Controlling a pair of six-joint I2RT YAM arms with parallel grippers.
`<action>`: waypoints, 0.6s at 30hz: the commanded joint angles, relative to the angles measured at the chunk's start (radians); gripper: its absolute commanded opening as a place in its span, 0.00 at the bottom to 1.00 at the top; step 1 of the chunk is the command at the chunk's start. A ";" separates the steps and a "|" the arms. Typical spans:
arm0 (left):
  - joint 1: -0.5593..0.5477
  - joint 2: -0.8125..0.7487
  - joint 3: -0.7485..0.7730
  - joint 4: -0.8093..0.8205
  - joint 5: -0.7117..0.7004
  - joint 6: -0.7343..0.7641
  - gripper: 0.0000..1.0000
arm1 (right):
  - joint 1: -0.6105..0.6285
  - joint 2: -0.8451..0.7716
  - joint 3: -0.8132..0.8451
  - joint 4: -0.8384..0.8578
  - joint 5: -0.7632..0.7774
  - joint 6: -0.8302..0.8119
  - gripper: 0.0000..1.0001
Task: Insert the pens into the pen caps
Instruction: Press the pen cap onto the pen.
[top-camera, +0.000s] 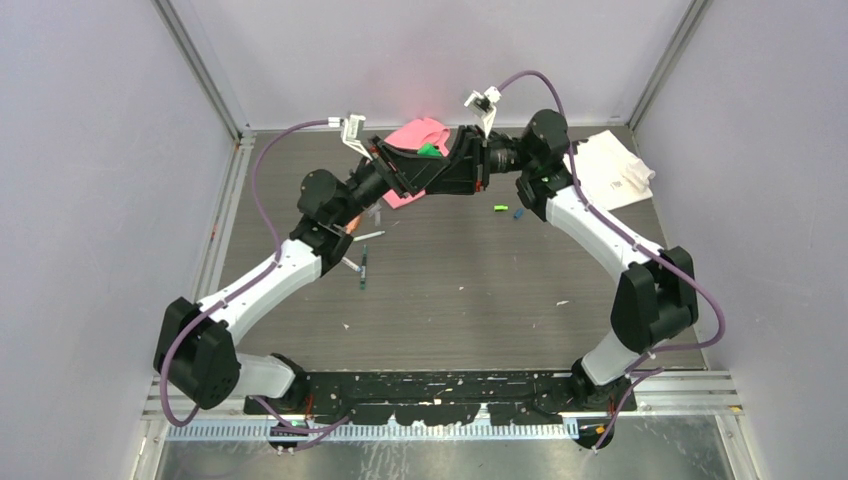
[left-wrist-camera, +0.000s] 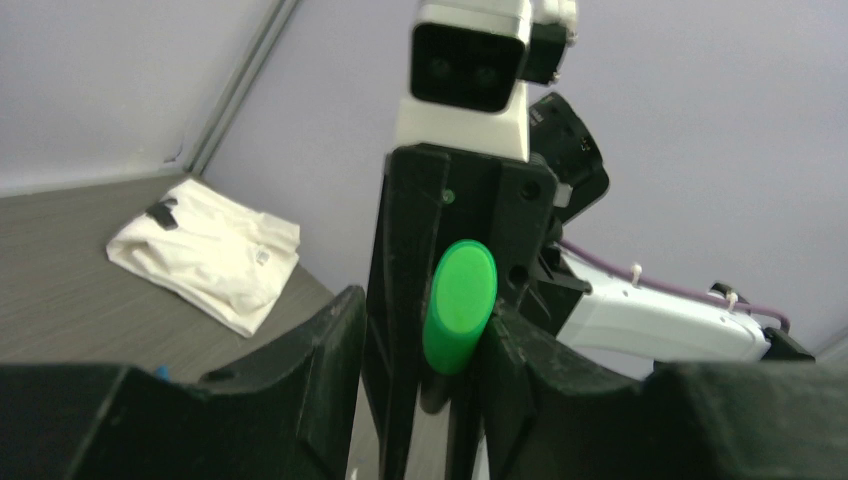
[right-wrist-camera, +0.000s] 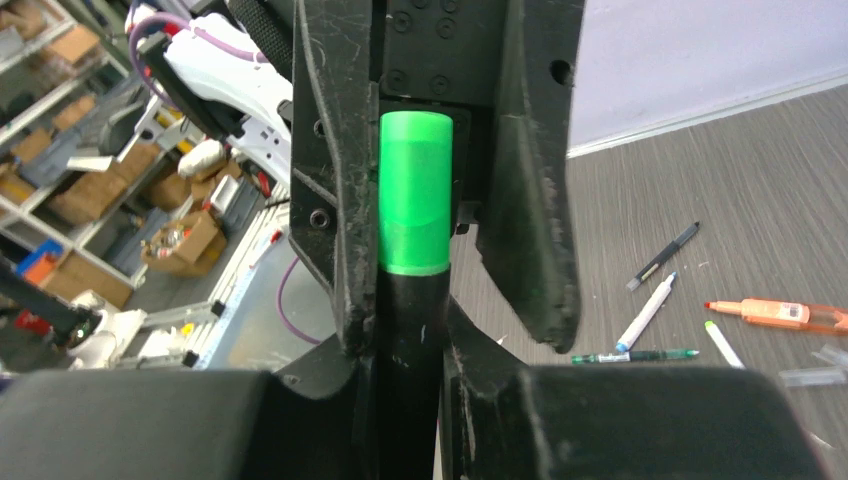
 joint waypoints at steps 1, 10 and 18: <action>-0.017 0.007 -0.015 -0.272 0.092 -0.073 0.52 | 0.021 -0.155 -0.068 0.030 0.161 -0.106 0.01; 0.031 -0.173 -0.045 -0.299 0.007 0.074 0.71 | -0.074 -0.258 -0.259 -0.185 0.160 -0.290 0.01; 0.058 -0.312 -0.178 -0.283 -0.060 0.179 0.81 | -0.230 -0.309 -0.326 -0.790 0.410 -0.730 0.02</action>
